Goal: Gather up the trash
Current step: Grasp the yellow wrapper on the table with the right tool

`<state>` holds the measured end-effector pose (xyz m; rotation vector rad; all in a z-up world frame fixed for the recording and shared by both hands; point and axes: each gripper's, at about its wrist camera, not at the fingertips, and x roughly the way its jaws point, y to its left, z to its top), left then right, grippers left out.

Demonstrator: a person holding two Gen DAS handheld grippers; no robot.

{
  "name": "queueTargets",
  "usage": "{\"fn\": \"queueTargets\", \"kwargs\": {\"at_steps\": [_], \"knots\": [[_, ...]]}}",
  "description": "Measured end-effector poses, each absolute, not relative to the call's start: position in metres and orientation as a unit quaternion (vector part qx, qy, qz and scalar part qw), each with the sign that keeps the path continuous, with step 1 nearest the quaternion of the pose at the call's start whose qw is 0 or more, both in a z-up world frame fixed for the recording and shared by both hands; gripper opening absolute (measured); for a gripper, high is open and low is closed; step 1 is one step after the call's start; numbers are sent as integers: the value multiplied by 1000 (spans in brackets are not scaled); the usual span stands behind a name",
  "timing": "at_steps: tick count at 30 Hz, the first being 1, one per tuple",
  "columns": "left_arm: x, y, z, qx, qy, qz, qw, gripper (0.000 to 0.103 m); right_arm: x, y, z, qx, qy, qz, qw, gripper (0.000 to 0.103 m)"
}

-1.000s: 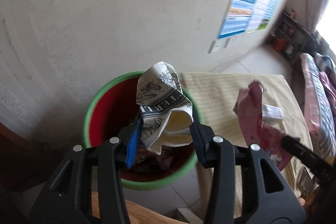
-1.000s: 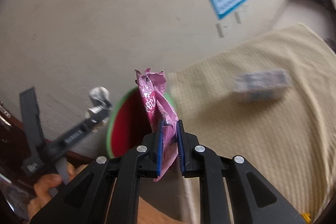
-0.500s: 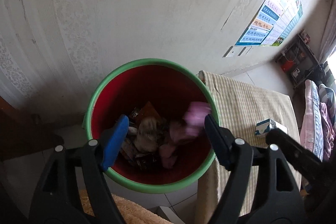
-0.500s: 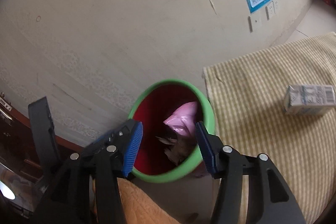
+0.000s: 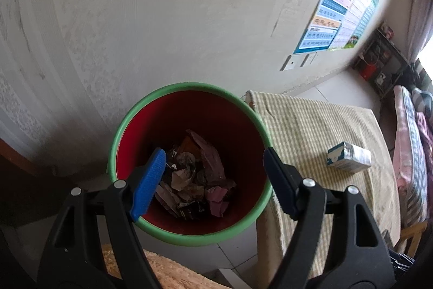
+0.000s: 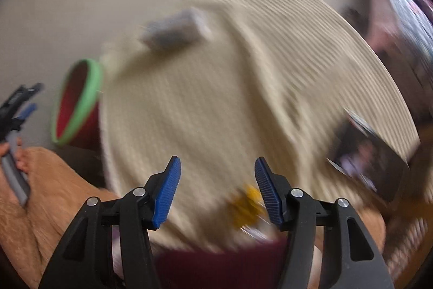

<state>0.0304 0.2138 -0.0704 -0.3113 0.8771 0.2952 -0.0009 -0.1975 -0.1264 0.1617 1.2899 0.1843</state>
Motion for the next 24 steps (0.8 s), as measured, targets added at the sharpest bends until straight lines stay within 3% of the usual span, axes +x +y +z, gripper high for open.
{"fn": "queueTargets", "kwargs": {"at_steps": [8, 9, 11, 20, 24], "knots": [[32, 174, -73, -111, 432, 102, 889, 75, -15, -206, -164, 71, 654, 100, 747, 53], [32, 168, -74, -106, 433, 99, 889, 75, -15, -203, -167, 68, 654, 105, 746, 48], [33, 156, -79, -90, 442, 88, 888, 75, -14, -200, -172, 74, 654, 113, 744, 16], [61, 97, -99, -104, 468, 13, 878, 81, 1, -171, -155, 167, 555, 167, 798, 16], [86, 48, -100, -35, 458, -45, 887, 86, -4, -152, -167, 144, 562, 195, 791, 17]]}}
